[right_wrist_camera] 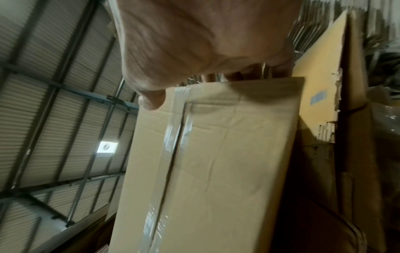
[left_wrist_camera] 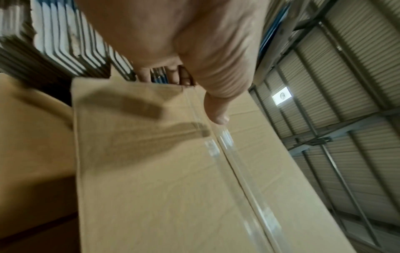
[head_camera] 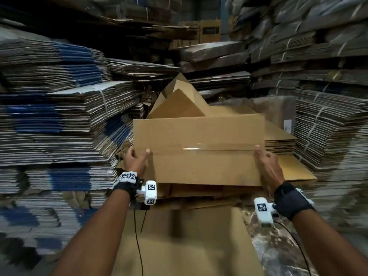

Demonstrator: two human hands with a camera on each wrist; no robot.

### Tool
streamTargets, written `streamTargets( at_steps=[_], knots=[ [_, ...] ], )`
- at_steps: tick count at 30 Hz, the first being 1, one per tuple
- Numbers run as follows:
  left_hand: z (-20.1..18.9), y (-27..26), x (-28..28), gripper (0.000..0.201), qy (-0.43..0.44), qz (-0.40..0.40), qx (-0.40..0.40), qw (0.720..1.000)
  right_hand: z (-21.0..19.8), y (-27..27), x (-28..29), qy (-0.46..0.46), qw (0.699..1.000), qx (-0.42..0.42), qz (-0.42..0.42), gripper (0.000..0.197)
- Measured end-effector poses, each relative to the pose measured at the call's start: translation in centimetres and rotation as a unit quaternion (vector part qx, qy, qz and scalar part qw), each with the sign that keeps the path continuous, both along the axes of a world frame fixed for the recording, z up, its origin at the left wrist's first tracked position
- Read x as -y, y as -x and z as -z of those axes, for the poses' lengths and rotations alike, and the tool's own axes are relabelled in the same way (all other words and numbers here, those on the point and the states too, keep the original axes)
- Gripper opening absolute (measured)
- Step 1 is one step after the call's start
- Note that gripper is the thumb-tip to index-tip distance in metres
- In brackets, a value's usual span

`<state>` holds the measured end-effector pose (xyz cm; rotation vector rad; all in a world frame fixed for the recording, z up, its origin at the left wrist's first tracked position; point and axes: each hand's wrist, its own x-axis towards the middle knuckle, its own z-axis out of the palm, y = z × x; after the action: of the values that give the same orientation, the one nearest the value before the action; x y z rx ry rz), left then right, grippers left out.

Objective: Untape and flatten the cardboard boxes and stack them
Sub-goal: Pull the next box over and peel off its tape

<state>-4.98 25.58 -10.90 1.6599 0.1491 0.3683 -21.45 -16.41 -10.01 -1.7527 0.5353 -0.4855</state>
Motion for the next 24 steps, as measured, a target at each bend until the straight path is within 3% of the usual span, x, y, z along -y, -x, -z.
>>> streamTargets(
  at_steps=[2, 6, 10, 14, 21, 24],
  knots=[
    [-1.5, 1.4, -0.4, 0.087, -0.001, -0.029, 0.029, 0.999, -0.9, 1.5, 0.2, 0.018, 0.998, 0.046, -0.034, 0.09],
    [-4.8, 5.8, -1.3, 0.089, -0.028, -0.071, 0.05, 0.996, -2.0, 4.0, 0.5, 0.045, 0.99, 0.105, -0.083, 0.082],
    [-5.2, 11.5, -2.8, 0.11, -0.084, -0.103, 0.033, 0.991, -1.8, 6.4, 0.3, 0.036, 0.985, 0.123, -0.116, 0.078],
    [-3.7, 17.7, -4.8, 0.099, -0.21, -0.167, -0.004, 0.963, -0.3, 9.6, -0.9, -0.003, 0.977, 0.139, -0.161, 0.056],
    [0.7, 27.0, -8.6, 0.111, -0.284, -0.21, -0.037, 0.935, 5.4, 14.3, -3.7, -0.083, 0.957, 0.115, -0.253, 0.058],
    [1.6, 30.4, -8.2, 0.086, -0.299, -0.207, -0.081, 0.928, 6.0, 15.9, -5.0, -0.085, 0.955, 0.116, -0.259, 0.059]
  ],
)
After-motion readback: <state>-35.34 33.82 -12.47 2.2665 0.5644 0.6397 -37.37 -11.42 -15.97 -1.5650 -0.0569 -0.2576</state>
